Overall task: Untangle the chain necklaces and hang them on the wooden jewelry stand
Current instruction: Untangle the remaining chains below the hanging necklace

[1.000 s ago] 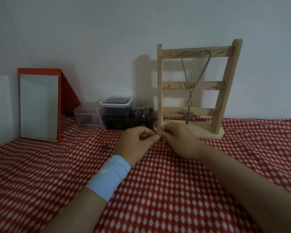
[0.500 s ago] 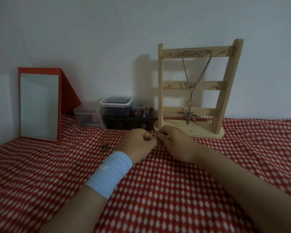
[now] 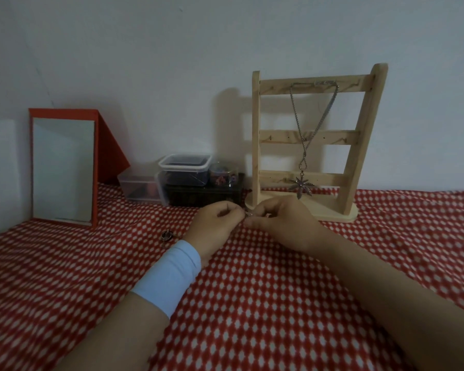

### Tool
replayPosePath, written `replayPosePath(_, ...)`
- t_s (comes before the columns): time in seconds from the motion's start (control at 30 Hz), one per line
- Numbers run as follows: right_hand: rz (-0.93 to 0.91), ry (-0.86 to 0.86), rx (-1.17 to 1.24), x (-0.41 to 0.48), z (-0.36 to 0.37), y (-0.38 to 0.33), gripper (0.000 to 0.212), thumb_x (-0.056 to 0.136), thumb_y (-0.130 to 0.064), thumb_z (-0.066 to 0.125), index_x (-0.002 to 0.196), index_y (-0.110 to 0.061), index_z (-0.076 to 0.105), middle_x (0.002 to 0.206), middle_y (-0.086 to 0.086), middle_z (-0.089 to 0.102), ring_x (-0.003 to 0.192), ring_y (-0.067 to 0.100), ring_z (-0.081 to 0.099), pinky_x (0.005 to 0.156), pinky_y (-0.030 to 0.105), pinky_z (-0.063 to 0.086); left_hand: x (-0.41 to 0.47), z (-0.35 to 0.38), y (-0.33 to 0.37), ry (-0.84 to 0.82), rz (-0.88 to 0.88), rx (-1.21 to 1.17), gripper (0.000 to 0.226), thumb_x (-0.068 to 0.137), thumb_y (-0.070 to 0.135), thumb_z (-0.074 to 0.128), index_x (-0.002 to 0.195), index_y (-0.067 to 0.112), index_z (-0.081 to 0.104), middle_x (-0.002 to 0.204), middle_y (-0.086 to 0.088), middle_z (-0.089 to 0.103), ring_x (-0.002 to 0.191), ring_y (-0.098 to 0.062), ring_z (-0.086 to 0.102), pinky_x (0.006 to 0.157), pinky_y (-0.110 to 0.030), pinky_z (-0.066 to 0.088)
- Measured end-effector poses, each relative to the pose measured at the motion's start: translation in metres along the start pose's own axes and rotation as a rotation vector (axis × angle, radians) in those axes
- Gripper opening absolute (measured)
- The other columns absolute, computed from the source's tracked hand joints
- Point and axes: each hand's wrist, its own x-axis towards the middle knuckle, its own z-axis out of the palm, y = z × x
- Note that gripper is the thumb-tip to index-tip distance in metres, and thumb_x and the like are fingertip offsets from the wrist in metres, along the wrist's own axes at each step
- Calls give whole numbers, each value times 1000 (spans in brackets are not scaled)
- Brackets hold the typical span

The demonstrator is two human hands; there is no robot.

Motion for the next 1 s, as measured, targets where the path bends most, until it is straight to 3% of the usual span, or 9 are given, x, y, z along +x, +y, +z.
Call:
replayPosePath(0.13,80,15,167,-1,-4,1,6,91,-12,73,92,-10,79,55,-22,66,49,-12,57,50,5,42,1,-2,0,47,153,236,10,87,21,64,81,23,72,83,10,70,83,-3,63,77,-18,49)
replayPosePath(0.27,59,58,163,-1,0,1,8,87,-11,77,85,-19,80,73,-17,75,69,-9,67,64,4,47,-1,0,0,47,155,228,10,84,20,66,76,21,71,78,7,69,77,-6,63,73,-21,49)
replayPosePath(0.37,28,112,136,1,5,3,7,85,-11,79,90,-16,81,85,-7,78,79,0,70,72,10,52,-1,-1,0,92,131,61,18,84,17,65,68,22,70,71,7,68,74,-6,63,71,-22,47)
replayPosePath(0.47,21,124,133,1,3,-1,2,82,-12,82,83,-14,81,82,-5,78,74,0,70,70,10,53,-2,0,1,82,56,-50,23,87,18,60,67,23,70,70,7,67,77,-9,63,72,-25,46)
replayPosePath(0.63,76,38,-45,1,0,-6,17,82,-15,82,69,-23,75,70,-9,74,63,-5,65,62,10,50,-4,6,-3,33,40,-5,22,92,21,56,78,20,73,80,5,70,82,-9,65,75,-23,49)
replayPosePath(0.77,164,4,155,-1,-4,-6,14,84,-7,79,73,-15,76,69,-1,74,62,9,67,62,23,55,-3,6,-3,24,143,181,13,90,22,60,82,22,71,83,10,68,79,1,60,70,-14,43)
replayPosePath(0.87,174,30,191,-3,-1,-6,10,86,-3,76,78,-9,76,66,2,72,57,15,66,59,26,57,-2,6,-2,-10,110,227,14,89,24,61,79,23,71,83,5,70,82,-6,63,72,-19,46)
replayPosePath(1.0,85,59,68,-3,4,-6,5,87,-10,77,83,-9,76,77,-1,75,53,5,66,53,18,52,-2,2,-2,-11,-27,-10,24,89,24,60,69,24,72,79,2,72,87,-16,67,82,-31,52)
